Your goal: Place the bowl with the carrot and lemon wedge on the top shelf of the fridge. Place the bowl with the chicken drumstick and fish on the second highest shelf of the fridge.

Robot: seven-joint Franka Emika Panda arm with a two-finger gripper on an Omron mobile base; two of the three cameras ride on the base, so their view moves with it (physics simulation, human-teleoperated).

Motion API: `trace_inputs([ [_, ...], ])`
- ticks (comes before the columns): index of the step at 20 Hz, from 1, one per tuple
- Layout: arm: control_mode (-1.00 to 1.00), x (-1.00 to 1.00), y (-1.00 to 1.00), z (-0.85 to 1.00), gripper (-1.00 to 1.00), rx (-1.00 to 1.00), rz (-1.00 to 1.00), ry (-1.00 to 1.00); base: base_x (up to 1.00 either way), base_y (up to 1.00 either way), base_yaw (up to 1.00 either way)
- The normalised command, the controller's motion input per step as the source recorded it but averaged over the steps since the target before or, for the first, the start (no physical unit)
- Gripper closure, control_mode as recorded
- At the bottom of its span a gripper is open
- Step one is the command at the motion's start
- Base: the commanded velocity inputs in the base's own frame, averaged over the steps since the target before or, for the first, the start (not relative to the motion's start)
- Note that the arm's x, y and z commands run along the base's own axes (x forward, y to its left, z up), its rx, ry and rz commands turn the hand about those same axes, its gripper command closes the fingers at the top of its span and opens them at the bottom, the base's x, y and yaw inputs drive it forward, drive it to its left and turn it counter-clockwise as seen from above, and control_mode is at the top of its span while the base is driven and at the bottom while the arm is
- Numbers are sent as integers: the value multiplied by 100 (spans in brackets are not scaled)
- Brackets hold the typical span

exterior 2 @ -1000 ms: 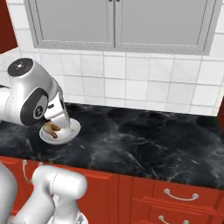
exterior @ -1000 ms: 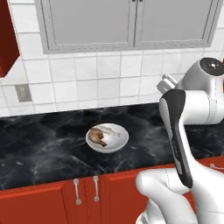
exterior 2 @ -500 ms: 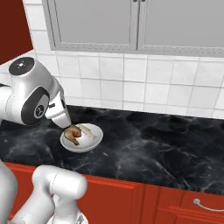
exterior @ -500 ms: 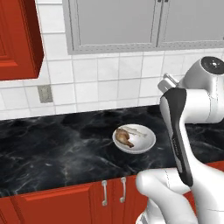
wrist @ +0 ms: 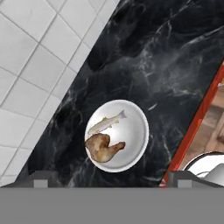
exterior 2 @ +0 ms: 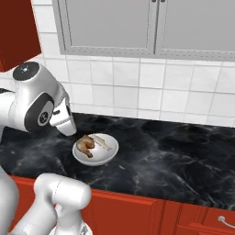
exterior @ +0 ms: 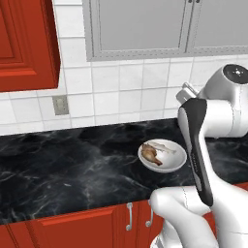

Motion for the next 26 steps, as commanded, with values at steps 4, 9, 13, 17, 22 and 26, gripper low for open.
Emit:
trace_inputs([
  [4,-100,-1,-83,-76,-100,10,9,15,0,0,0],
  [9,-100,21,-49,-100,-100,7,8,21,0,0,0],
  [13,-100,43,-9,-84,-100,1,4,20,0,0,0],
  [17,-100,55,0,-67,-100,0,0,14,0,0,0],
  [22,-100,28,-5,-97,-100,0,5,10,0,0,0],
  [26,-100,43,0,-55,-100,3,0,0,0,0,0],
])
